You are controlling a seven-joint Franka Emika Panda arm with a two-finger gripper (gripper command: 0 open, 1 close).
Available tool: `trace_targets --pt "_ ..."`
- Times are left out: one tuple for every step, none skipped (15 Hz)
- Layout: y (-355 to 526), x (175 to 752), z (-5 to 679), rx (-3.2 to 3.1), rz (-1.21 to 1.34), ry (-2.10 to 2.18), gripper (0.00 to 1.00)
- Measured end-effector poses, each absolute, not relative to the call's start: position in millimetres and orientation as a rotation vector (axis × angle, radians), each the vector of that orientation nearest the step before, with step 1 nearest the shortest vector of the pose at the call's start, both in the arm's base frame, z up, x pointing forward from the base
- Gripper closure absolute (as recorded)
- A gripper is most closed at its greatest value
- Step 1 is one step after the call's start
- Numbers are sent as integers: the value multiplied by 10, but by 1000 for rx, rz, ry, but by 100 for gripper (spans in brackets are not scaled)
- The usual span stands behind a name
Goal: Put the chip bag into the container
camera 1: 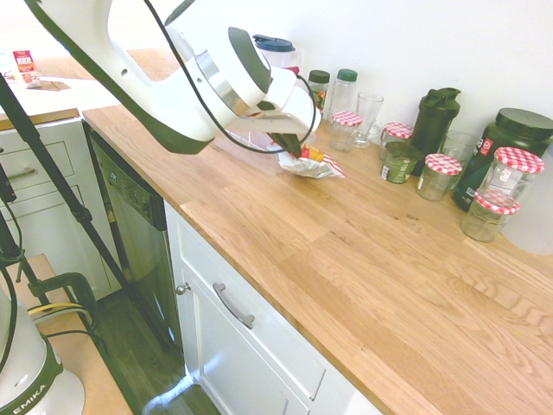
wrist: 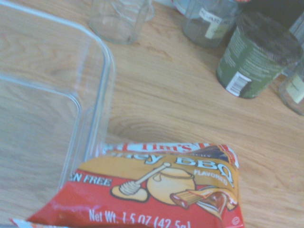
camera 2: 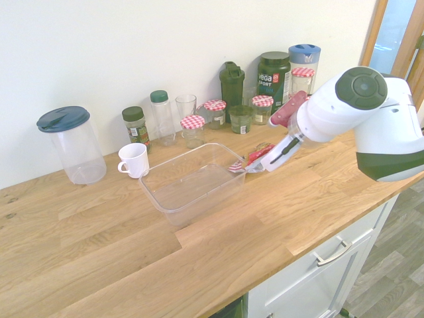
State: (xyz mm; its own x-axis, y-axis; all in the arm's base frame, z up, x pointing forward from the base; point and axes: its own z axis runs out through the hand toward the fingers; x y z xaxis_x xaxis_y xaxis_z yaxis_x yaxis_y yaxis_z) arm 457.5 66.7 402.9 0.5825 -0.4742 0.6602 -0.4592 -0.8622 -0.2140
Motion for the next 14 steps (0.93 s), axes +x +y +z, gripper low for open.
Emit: trace_targets --pt "759 4567 4124 -2771 -1166 817 100" --pt "856 4551 4223 -2764 -1167 816 100" --pt "947 4544 4336 -2754 -1174 815 100" --pt "1036 4548 4466 -2744 -1185 815 100" --pt "1101 4567 4594 -2736 -1193 814 100" --pt "1166 4600 4735 -2729 -1200 814 100" --pt "1235 4647 4895 -2723 -1206 813 100" --pt "1303 4686 5052 -2717 -1216 808 100" --pt "1379 4710 5184 -2713 -1227 803 100" --pt "1455 4723 5283 -2712 -1238 795 100" --pt "1542 4733 5336 -2715 -1241 788 100" --pt "1632 4748 5332 -2727 -1236 775 100" --pt "1716 4772 5292 -2743 -1230 760 100" --pt "1786 4810 5209 -2763 -1222 751 100"
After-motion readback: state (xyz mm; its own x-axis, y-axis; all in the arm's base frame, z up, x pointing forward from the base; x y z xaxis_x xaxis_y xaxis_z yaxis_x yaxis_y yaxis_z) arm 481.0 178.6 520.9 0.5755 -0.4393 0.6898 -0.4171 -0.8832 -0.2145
